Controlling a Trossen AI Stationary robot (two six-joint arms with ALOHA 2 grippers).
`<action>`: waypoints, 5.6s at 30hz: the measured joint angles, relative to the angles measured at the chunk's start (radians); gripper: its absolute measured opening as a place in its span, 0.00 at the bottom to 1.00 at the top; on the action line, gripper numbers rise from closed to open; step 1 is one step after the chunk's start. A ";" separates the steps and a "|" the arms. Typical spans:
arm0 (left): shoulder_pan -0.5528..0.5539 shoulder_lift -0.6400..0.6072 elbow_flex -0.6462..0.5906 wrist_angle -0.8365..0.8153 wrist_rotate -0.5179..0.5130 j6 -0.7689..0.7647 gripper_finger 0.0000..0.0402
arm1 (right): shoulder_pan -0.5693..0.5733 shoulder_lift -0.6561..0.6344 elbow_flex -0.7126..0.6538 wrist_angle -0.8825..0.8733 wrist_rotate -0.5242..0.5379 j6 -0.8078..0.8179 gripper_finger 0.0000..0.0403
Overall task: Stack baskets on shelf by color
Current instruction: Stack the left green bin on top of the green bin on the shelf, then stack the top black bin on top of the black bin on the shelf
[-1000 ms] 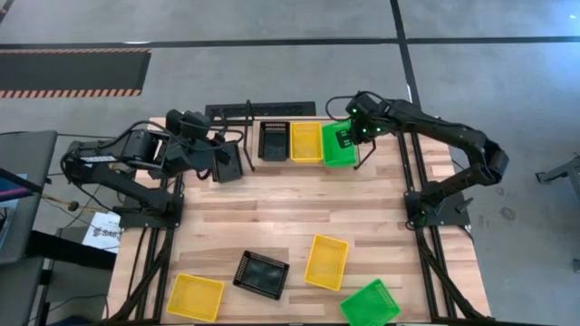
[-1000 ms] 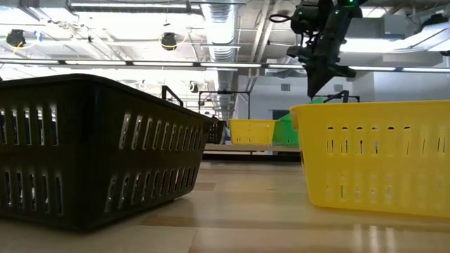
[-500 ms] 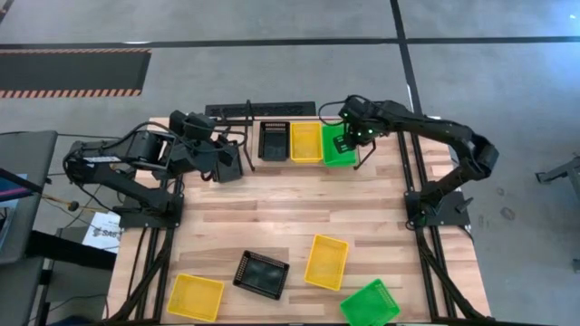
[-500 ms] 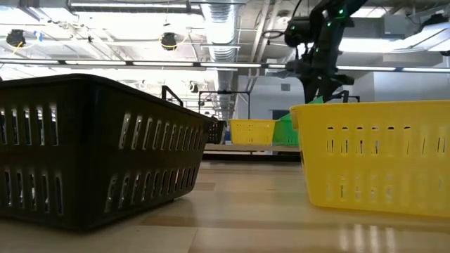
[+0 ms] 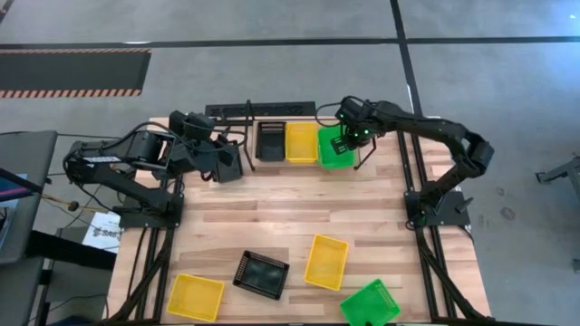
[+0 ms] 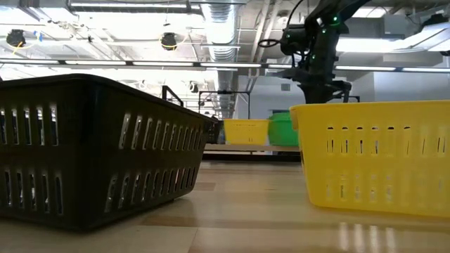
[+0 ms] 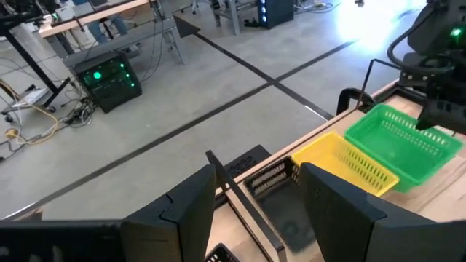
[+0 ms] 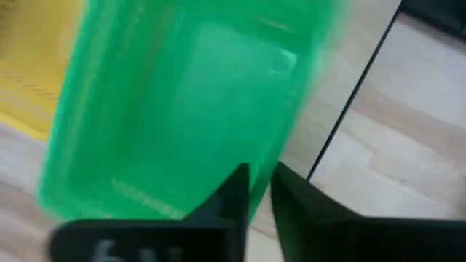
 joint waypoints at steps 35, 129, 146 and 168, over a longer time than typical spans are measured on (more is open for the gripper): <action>0.000 0.000 0.000 -0.001 -0.004 0.003 0.47 | -0.003 -0.005 0.213 0.038 0.086 -0.098 0.16; 0.147 0.028 -0.611 0.083 0.565 0.196 0.47 | 0.701 -0.365 0.421 -0.015 0.346 -0.245 0.02; 0.429 0.028 -0.611 0.399 0.697 0.383 0.44 | 0.702 -0.388 0.422 0.149 0.316 -0.456 0.02; 0.392 0.414 -0.611 0.241 0.859 0.502 0.61 | 0.702 -0.503 0.422 0.211 0.293 -0.486 0.08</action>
